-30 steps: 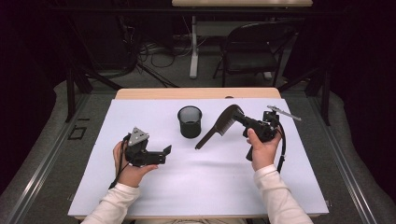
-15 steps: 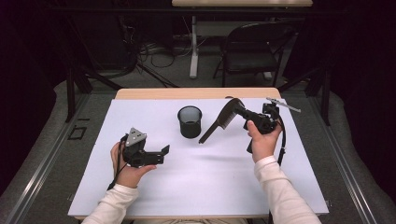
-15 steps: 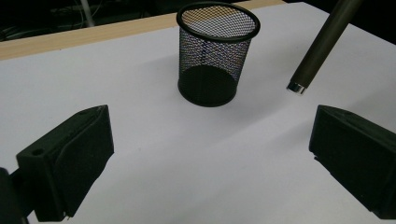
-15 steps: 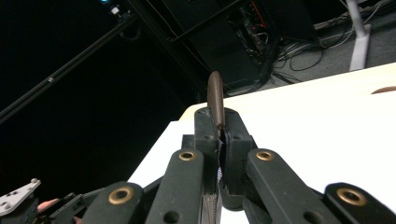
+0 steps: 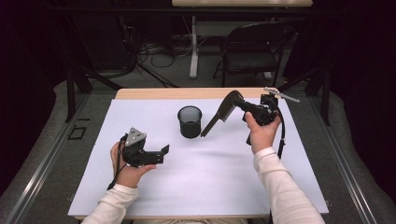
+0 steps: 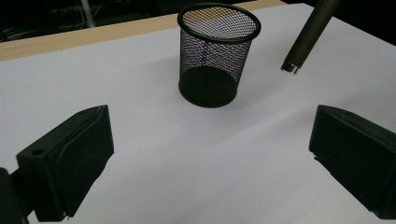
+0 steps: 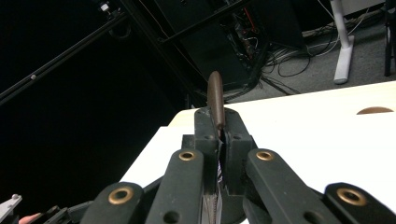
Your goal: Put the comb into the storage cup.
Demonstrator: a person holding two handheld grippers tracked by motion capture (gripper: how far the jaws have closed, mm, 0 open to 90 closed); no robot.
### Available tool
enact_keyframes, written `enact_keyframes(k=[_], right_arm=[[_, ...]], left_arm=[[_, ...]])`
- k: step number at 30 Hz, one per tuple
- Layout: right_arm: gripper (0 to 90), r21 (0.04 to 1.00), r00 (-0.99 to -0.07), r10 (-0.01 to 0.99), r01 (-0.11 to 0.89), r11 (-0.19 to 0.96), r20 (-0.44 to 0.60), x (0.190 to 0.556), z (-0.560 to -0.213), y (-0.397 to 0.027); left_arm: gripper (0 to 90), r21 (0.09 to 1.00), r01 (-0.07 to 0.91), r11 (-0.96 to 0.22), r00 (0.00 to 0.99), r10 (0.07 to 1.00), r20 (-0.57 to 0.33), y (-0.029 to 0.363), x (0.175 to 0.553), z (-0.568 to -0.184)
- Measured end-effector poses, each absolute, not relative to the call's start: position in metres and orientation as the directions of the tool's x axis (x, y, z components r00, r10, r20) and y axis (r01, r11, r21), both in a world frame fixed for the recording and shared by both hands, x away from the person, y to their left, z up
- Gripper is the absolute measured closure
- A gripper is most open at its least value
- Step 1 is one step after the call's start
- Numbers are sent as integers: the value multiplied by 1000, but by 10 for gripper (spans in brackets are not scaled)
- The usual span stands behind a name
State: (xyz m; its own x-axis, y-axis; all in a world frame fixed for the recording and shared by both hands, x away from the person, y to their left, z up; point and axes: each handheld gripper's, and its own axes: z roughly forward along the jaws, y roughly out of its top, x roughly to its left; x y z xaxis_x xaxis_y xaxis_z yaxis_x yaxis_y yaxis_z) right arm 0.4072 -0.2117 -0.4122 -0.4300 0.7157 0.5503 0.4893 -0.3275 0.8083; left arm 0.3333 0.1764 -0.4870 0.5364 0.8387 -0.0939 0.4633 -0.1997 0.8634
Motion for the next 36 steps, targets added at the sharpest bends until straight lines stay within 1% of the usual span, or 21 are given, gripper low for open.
enact_keyframes(k=[11, 29, 36], right_arm=[[875, 813, -420, 729, 484, -324, 541, 416, -402, -210], [875, 828, -404, 747, 439, -349, 529, 428, -375, -211], [875, 829, -401, 749, 437, -350, 528, 431, -370, -209]], left_arm=[[0, 864, 462, -199, 535, 840, -93, 178, 333, -486], [0, 865, 463, -194, 532, 841, -96, 178, 333, -486], [0, 866, 461, -196, 534, 840, -95, 178, 333, -486]])
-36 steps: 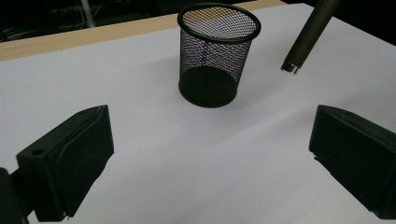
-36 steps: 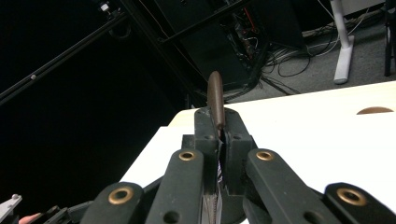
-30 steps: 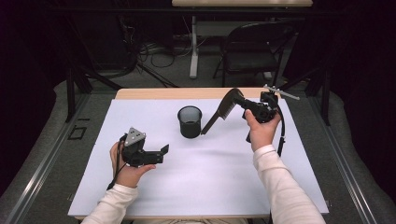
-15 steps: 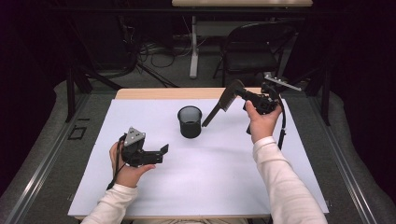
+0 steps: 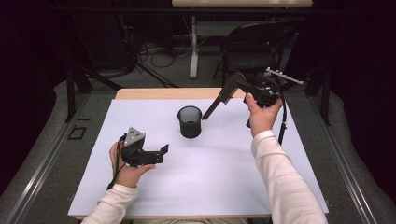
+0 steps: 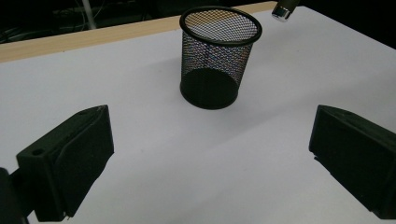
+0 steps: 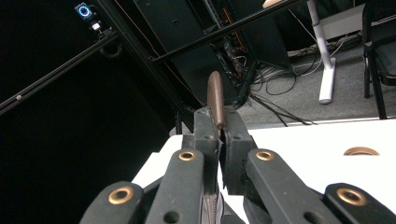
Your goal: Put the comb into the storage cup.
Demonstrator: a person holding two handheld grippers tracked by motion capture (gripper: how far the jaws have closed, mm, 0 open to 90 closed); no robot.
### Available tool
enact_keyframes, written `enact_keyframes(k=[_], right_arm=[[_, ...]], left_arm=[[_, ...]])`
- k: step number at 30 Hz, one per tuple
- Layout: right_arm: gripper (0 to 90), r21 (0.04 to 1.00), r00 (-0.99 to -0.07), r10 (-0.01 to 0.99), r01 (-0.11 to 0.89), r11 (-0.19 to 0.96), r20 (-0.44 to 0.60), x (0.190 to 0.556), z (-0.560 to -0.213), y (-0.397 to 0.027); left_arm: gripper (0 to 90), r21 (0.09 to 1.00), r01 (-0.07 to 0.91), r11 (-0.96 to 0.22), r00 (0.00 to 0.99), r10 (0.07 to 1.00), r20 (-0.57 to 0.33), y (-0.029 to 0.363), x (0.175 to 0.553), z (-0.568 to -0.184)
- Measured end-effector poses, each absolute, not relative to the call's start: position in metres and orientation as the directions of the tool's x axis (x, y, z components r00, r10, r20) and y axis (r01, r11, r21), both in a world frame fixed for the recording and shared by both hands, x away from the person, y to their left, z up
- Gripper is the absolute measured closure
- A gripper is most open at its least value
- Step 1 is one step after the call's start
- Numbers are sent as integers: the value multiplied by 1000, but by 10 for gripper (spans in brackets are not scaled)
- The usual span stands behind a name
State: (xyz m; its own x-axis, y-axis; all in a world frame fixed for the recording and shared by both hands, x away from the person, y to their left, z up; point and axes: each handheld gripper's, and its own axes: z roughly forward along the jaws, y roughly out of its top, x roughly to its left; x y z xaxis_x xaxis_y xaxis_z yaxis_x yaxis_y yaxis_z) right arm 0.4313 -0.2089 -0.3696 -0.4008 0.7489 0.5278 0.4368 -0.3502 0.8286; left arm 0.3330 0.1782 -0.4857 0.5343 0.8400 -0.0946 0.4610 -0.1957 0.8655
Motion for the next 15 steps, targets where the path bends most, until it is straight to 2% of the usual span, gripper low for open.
enact_keyframes(k=[15], right_arm=[[875, 822, -392, 744, 433, -370, 542, 440, -370, -200]], left_arm=[[0, 866, 462, -192, 532, 841, -98, 179, 333, -485]])
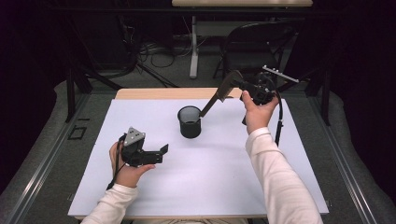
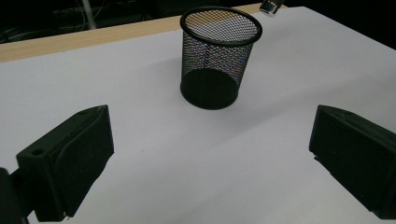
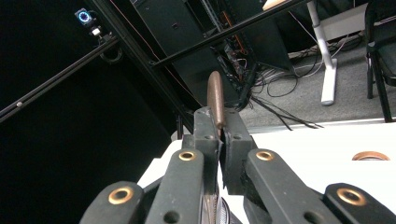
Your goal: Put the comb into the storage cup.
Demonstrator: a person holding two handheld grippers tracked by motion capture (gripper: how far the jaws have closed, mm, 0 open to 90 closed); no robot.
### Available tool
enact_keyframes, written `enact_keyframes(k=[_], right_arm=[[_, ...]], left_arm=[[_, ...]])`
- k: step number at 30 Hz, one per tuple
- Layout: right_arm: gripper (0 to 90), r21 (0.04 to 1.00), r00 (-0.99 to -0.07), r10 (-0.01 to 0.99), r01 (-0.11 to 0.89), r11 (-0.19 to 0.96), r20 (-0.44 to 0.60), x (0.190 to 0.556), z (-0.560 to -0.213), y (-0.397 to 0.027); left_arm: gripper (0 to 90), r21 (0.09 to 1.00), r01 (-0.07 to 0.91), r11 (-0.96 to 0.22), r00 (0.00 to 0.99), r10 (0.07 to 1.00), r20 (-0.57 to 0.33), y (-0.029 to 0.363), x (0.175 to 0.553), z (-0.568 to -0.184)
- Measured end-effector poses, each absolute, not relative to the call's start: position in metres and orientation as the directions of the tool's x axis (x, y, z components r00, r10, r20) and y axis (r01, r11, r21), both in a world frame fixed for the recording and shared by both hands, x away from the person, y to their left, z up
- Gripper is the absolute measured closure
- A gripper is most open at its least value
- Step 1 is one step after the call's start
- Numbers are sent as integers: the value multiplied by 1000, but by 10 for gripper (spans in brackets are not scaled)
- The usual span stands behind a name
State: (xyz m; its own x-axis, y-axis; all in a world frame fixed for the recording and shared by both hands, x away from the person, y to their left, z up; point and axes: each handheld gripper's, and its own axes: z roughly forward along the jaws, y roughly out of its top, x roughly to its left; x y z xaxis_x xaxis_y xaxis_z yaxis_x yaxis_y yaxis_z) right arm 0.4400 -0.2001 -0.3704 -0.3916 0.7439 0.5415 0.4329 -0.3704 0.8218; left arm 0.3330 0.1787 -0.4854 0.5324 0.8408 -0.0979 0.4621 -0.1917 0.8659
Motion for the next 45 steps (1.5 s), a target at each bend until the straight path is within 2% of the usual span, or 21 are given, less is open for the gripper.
enact_keyframes(k=[18, 45], right_arm=[[875, 813, -372, 744, 432, -390, 555, 453, -380, -185], [875, 825, -370, 766, 443, -352, 525, 464, -396, -160]], left_arm=[[0, 868, 460, -186, 529, 842, -100, 180, 332, -485], [0, 868, 460, -187, 530, 842, -99, 180, 333, -485]])
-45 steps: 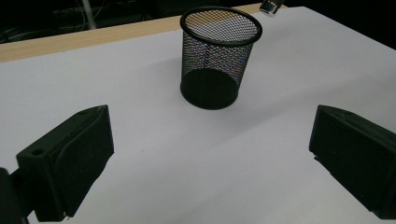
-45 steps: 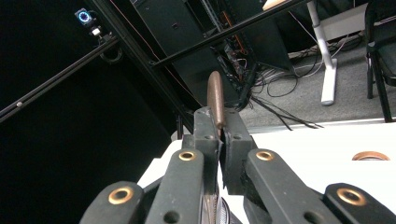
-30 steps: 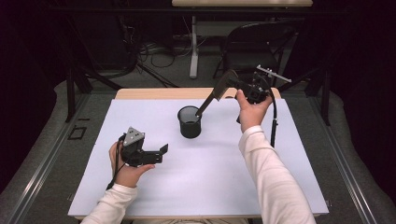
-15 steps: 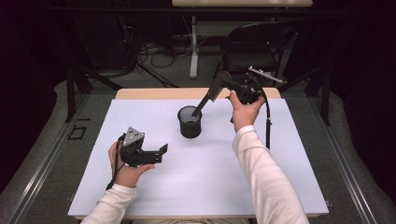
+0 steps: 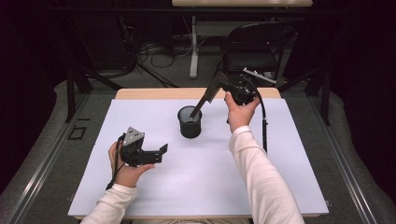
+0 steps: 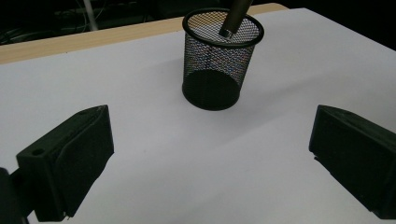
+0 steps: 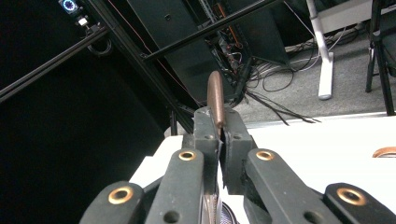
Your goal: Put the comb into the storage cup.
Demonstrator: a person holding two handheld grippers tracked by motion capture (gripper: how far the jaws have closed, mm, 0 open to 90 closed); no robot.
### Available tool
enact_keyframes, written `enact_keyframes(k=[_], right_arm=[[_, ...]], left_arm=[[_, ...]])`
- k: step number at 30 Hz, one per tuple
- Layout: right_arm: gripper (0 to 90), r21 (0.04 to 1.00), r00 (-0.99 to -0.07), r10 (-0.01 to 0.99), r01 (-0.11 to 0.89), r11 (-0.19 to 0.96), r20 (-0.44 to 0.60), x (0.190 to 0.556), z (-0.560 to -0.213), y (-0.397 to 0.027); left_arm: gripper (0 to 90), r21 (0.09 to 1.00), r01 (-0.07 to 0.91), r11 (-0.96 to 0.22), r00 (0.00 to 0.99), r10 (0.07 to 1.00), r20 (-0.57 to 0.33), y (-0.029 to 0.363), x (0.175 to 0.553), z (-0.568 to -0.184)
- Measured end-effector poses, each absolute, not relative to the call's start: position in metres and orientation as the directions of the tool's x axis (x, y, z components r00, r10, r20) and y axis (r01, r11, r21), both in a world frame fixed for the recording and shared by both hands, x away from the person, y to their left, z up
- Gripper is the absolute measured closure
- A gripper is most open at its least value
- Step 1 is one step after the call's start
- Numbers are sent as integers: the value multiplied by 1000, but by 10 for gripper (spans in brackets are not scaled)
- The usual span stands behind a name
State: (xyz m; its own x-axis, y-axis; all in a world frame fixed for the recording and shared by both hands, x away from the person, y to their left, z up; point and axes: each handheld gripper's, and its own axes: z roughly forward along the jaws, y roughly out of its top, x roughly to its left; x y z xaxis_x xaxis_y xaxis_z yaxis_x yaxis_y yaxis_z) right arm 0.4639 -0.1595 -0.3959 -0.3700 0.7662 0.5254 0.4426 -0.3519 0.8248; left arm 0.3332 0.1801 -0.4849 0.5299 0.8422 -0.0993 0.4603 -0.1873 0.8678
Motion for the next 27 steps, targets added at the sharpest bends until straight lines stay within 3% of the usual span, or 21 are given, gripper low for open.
enact_keyframes(k=[27], right_arm=[[875, 806, -349, 771, 488, -336, 533, 475, -429, -139]], left_arm=[[0, 870, 457, -185, 526, 845, -97, 182, 333, -484]])
